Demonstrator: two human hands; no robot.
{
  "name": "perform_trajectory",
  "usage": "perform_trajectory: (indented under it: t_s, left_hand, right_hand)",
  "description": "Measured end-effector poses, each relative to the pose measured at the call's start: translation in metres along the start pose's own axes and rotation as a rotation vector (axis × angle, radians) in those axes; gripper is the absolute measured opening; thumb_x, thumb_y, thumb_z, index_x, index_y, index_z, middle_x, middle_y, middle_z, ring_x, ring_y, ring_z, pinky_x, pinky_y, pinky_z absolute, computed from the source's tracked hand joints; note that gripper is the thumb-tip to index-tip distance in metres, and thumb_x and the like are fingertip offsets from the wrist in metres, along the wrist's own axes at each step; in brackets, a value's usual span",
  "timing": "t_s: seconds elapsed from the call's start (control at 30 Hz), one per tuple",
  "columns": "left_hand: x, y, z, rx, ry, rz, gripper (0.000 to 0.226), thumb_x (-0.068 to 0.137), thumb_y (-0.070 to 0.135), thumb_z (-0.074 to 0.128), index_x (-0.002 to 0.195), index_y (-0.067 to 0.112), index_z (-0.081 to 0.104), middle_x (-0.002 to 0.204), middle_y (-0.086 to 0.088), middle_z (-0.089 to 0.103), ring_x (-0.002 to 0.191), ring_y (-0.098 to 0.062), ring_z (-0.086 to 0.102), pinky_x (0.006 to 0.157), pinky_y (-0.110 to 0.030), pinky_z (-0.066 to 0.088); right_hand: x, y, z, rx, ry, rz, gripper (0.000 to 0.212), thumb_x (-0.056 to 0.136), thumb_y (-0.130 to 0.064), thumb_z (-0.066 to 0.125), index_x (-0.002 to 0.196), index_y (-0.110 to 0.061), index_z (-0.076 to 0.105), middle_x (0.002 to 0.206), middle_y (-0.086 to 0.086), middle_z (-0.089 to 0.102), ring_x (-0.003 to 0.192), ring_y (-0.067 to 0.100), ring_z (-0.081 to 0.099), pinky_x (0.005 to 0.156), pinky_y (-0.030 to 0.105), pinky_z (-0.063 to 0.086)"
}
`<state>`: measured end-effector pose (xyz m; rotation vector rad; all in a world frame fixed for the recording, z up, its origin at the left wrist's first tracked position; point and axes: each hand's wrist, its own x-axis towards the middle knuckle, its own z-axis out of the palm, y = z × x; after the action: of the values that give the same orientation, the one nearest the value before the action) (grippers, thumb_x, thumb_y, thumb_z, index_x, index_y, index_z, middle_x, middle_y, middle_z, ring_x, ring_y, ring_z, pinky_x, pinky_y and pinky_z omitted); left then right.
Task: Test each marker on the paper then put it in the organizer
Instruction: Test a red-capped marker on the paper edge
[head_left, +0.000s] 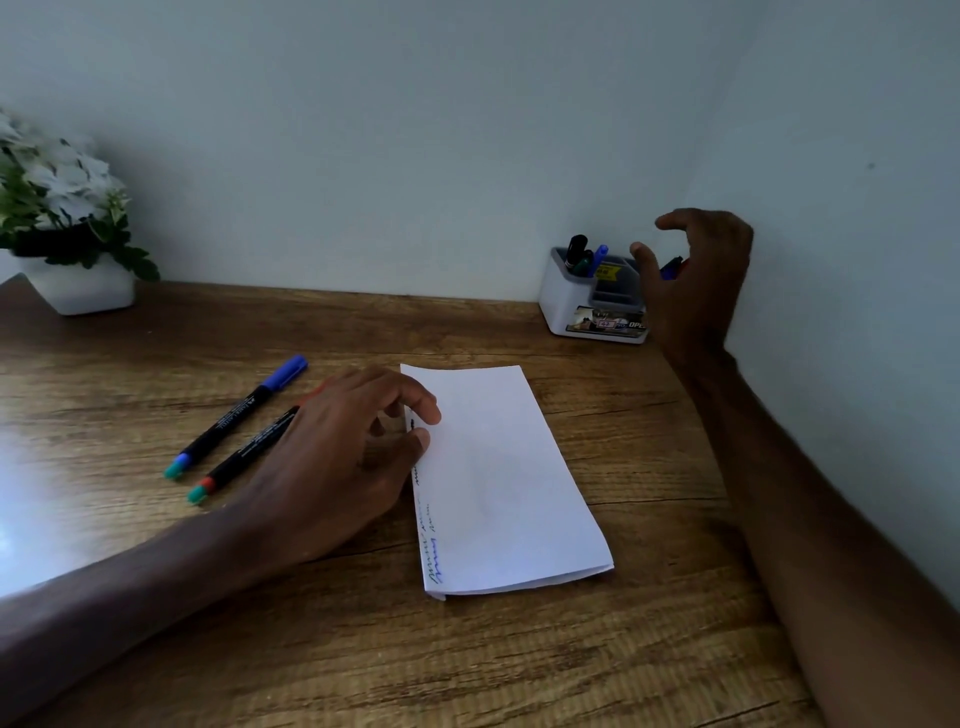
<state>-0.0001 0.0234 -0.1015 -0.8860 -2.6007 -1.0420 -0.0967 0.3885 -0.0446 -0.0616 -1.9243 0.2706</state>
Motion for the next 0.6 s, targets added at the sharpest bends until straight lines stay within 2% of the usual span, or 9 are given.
perform_trajectory:
  t_s: [0.1, 0.23, 0.33, 0.43, 0.53, 0.6]
  left_hand:
    - [0.0, 0.0, 0.0, 0.013, -0.001, 0.006, 0.024, 0.093, 0.027, 0.068, 0.108, 0.044, 0.06, 0.114, 0.034, 0.055, 0.106, 0.012, 0.052, 0.086, -0.013, 0.039]
    - [0.0, 0.001, -0.001, 0.018, 0.022, 0.002, 0.023, 0.094, 0.022, 0.068, 0.108, 0.039, 0.062, 0.115, 0.027, 0.057, 0.108, 0.009, 0.052, 0.082, -0.007, 0.04]
    - [-0.002, 0.005, -0.003, 0.014, 0.043, 0.015, 0.023, 0.094, 0.019, 0.067, 0.107, 0.037, 0.063, 0.118, 0.023, 0.059, 0.108, 0.007, 0.052, 0.089, -0.013, 0.042]
    - [-0.005, 0.007, -0.006, 0.059, 0.044, 0.024, 0.022, 0.093, 0.02, 0.066, 0.108, 0.035, 0.063, 0.122, 0.019, 0.059, 0.112, 0.005, 0.05, 0.095, -0.022, 0.044]
    - [-0.009, 0.008, -0.011, 0.199, 0.033, 0.017, 0.03, 0.089, 0.026, 0.067, 0.118, 0.029, 0.063, 0.132, 0.01, 0.058, 0.126, -0.006, 0.046, 0.099, -0.024, 0.04]
    - [-0.01, 0.007, -0.013, 0.36, 0.059, 0.005, 0.037, 0.089, 0.031, 0.067, 0.125, 0.024, 0.061, 0.135, 0.003, 0.059, 0.129, -0.015, 0.044, 0.099, -0.03, 0.041]
  right_hand:
    - [-0.007, -0.022, -0.001, 0.068, -0.005, -0.121, 0.024, 0.088, -0.028, 0.074, 0.105, -0.012, 0.069, 0.11, 0.004, 0.07, 0.115, 0.027, 0.057, 0.094, 0.034, 0.043]
    - [-0.022, -0.061, -0.002, 0.189, -0.056, -0.324, 0.015, 0.093, -0.022, 0.072, 0.093, -0.007, 0.073, 0.098, 0.005, 0.073, 0.104, 0.028, 0.063, 0.091, 0.034, 0.045]
    - [-0.036, -0.103, -0.005, 0.269, -0.094, -0.427, 0.013, 0.093, -0.018, 0.073, 0.09, -0.006, 0.073, 0.092, 0.005, 0.073, 0.098, 0.028, 0.065, 0.086, 0.037, 0.049]
    - [-0.055, -0.145, -0.011, 0.335, -0.253, -0.471, 0.011, 0.093, -0.019, 0.072, 0.092, -0.008, 0.073, 0.09, 0.007, 0.071, 0.093, 0.027, 0.064, 0.079, 0.037, 0.05]
    - [-0.071, -0.173, -0.02, 0.408, -0.488, -0.548, 0.012, 0.095, -0.028, 0.067, 0.095, -0.017, 0.073, 0.083, -0.002, 0.073, 0.073, 0.015, 0.065, 0.065, 0.034, 0.053]
    - [-0.077, -0.181, -0.023, 0.456, -0.591, -0.585, 0.008, 0.093, -0.027, 0.071, 0.096, -0.019, 0.074, 0.08, -0.006, 0.074, 0.063, 0.008, 0.065, 0.059, 0.029, 0.051]
